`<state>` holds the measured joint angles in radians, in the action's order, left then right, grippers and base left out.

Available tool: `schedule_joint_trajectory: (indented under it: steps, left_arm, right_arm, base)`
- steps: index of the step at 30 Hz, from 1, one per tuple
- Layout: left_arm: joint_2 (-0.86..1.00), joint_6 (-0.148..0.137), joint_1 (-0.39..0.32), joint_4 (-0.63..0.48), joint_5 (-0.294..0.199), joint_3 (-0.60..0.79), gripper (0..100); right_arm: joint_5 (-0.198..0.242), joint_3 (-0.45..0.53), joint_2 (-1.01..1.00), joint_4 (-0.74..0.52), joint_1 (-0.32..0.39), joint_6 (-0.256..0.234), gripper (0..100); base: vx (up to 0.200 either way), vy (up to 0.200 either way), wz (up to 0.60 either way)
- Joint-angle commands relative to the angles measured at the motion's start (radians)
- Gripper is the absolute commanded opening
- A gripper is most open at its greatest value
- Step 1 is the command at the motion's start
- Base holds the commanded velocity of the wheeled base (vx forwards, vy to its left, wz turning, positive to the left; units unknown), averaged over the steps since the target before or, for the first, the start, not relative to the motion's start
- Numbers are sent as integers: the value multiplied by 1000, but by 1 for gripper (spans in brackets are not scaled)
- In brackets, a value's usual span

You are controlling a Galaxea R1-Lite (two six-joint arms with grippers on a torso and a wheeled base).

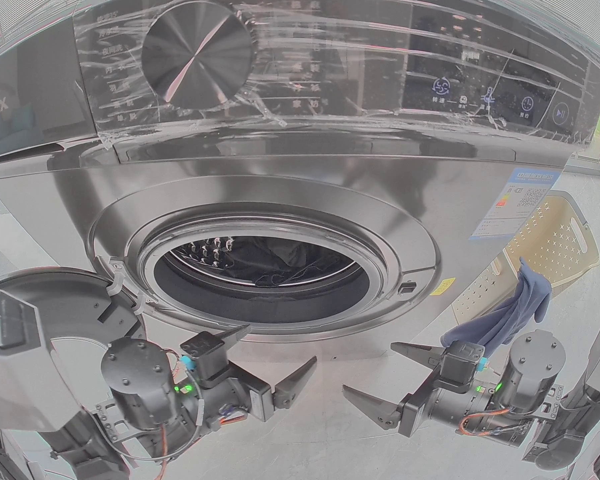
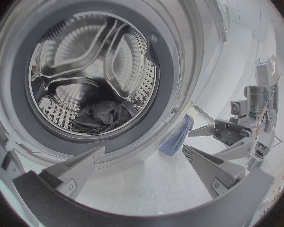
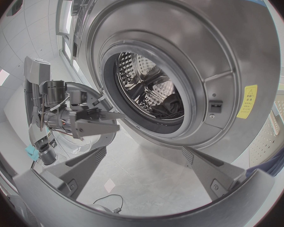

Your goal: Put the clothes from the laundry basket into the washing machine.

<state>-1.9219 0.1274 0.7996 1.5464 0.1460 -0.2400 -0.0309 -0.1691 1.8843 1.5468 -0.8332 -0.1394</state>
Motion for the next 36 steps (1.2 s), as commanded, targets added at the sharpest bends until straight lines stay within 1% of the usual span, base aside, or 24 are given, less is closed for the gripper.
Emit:
schedule_joint_trajectory:
  steps: [1,2,4,5,8,23,33,35,36]
  left_arm:
    - [170,-3,-2,3,30,110,100]
    - [205,-2,0,3,38,136,100]
    - [227,-2,-2,1,38,146,100]
    - [233,-6,-3,3,38,146,100]
    - [248,-2,-11,1,35,149,100]
    - [248,0,-11,1,26,162,100]
    - [239,1,-11,1,26,166,100]
    - [241,6,-11,3,27,163,100]
    - [242,3,-13,3,27,163,100]
  right_arm:
    - [-4,20,-68,-1,26,3,100]
    - [-4,13,-71,-1,25,3,100]
    - [-4,8,-70,-1,22,3,100]
    - [-6,8,-66,-1,17,1,100]
    - [-9,5,-68,-1,26,1,100]
    - [-7,7,-76,-1,80,1,100]
    - [-6,7,-68,-1,80,1,100]
    - [-6,5,-74,-1,82,3,100]
    - [-6,5,-74,-1,82,3,100]
  base:
    - [0,0,0]
    - [0,0,0]
    - [-200,0,0]
    - [-200,0,0]
    - [-200,0,0]
    - [-200,0,0]
    - [0,0,0]
    - [0,0,0]
    - [-200,0,0]
